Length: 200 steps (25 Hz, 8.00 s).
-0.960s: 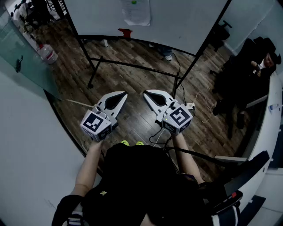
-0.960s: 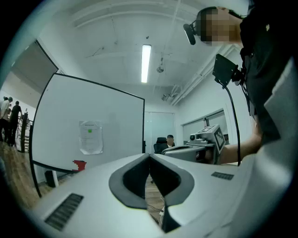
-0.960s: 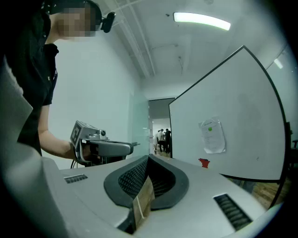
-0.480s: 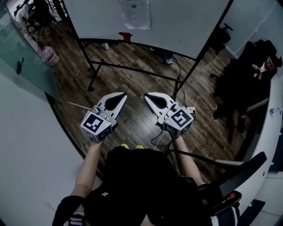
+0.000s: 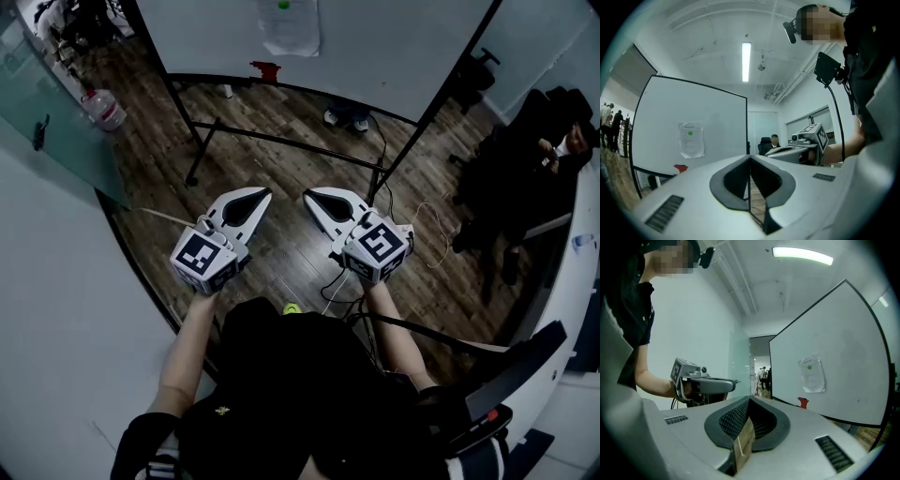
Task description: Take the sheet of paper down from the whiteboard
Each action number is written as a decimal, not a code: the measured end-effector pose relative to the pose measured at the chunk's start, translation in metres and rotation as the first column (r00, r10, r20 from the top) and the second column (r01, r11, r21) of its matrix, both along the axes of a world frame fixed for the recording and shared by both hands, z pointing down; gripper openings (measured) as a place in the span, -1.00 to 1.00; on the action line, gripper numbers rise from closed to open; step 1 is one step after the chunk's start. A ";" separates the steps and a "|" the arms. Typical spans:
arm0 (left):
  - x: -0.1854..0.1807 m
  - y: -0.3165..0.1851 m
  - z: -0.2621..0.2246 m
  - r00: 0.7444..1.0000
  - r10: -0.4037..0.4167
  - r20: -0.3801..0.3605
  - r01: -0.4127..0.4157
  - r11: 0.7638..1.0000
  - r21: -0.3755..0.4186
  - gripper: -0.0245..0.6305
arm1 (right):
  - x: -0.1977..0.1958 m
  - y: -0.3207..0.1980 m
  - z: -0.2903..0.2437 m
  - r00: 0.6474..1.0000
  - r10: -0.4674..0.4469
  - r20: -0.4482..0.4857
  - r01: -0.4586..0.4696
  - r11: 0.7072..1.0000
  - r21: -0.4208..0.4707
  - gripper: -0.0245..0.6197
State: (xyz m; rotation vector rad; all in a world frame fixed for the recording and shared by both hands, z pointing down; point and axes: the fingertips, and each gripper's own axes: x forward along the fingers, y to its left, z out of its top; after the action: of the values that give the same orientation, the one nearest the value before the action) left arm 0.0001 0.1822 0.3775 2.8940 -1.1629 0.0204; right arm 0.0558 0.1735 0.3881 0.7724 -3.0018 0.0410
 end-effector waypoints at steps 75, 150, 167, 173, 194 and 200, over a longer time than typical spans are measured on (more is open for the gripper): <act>-0.070 -0.377 -0.068 0.996 0.084 0.038 -0.090 0.980 0.176 -0.86 | -0.093 -0.364 -0.052 0.978 0.162 -0.130 -0.134 0.970 0.204 -0.87; -0.032 -0.586 -0.055 0.967 -0.165 0.196 0.112 0.960 0.255 -0.37 | -0.059 -0.540 -0.079 0.936 0.190 -0.296 -0.084 0.938 0.335 -0.67; -0.030 -0.592 -0.053 0.896 -0.373 0.242 0.284 0.898 0.335 -0.38 | -0.036 -0.533 -0.088 0.927 0.244 -0.287 -0.140 0.931 0.338 -0.65; -0.030 -0.593 -0.054 0.878 -0.411 0.243 0.317 0.883 0.347 -0.40 | -0.034 -0.533 -0.093 0.926 0.253 -0.281 -0.146 0.925 0.349 -0.65; -0.034 -0.595 -0.056 0.864 -0.431 0.262 0.316 0.867 0.385 -0.51 | -0.019 -0.547 -0.116 0.906 0.370 -0.205 -0.295 0.900 0.321 -0.60; -0.034 -0.594 -0.056 0.863 -0.428 0.266 0.310 0.867 0.390 -0.52 | -0.021 -0.550 -0.123 0.906 0.374 -0.199 -0.302 0.900 0.314 -0.60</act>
State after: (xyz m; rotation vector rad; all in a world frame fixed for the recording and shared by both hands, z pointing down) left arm -0.0339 -0.4121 0.3214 2.9540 -1.9605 0.3756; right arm 0.0345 -0.3764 0.2647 1.2205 -2.6233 -0.4426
